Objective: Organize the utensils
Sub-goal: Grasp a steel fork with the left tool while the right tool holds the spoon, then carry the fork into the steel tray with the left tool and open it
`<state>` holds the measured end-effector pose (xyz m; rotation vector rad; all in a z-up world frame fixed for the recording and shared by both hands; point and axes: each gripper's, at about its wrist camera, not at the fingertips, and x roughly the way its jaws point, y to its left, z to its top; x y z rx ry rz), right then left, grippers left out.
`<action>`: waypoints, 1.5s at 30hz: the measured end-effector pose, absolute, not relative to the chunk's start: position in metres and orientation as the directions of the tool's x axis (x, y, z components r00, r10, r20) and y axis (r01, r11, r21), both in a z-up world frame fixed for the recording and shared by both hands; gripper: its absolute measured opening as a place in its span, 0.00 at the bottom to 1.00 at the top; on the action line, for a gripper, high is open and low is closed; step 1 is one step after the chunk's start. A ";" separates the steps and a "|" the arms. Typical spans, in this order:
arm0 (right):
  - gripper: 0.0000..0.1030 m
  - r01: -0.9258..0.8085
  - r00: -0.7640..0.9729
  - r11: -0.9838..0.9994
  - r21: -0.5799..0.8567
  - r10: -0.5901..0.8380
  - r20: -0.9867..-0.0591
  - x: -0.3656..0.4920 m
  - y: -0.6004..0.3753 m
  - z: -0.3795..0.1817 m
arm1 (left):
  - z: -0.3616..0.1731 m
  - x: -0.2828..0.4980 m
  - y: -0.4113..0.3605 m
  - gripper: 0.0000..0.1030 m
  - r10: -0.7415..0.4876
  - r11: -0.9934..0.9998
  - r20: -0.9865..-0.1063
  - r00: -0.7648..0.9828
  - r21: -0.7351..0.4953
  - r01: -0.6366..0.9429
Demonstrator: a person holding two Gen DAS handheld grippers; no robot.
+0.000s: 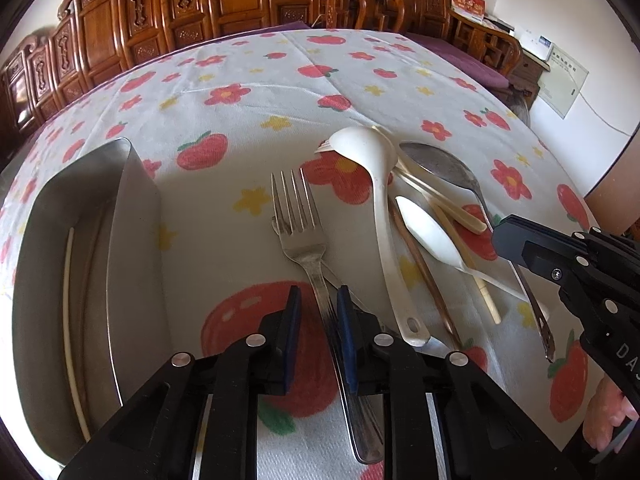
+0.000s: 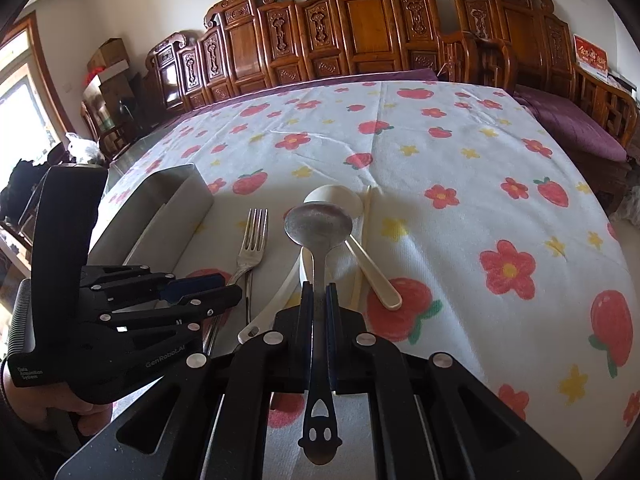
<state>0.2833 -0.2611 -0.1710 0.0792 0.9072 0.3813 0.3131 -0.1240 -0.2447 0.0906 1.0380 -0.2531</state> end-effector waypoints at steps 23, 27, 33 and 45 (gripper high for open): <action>0.07 -0.320 0.561 0.917 0.238 0.386 -0.732 0.277 -0.248 -0.162 | -0.187 0.289 -0.106 0.06 -0.183 0.964 -0.792 0.583 -0.028 0.264; 0.07 -0.330 0.564 0.912 0.242 0.396 -0.725 0.275 -0.244 -0.158 | -0.174 0.283 -0.098 0.06 -0.183 0.965 -0.779 0.600 -0.028 0.259; 0.07 -0.354 0.574 0.900 0.252 0.422 -0.702 0.268 -0.235 -0.147 | -0.158 0.278 -0.083 0.06 -0.180 0.969 -0.760 0.625 -0.026 0.247; 0.07 -0.401 0.583 0.882 0.249 0.455 -0.673 0.255 -0.214 -0.132 | -0.140 0.276 -0.034 0.06 -0.158 0.979 -0.730 0.665 -0.028 0.202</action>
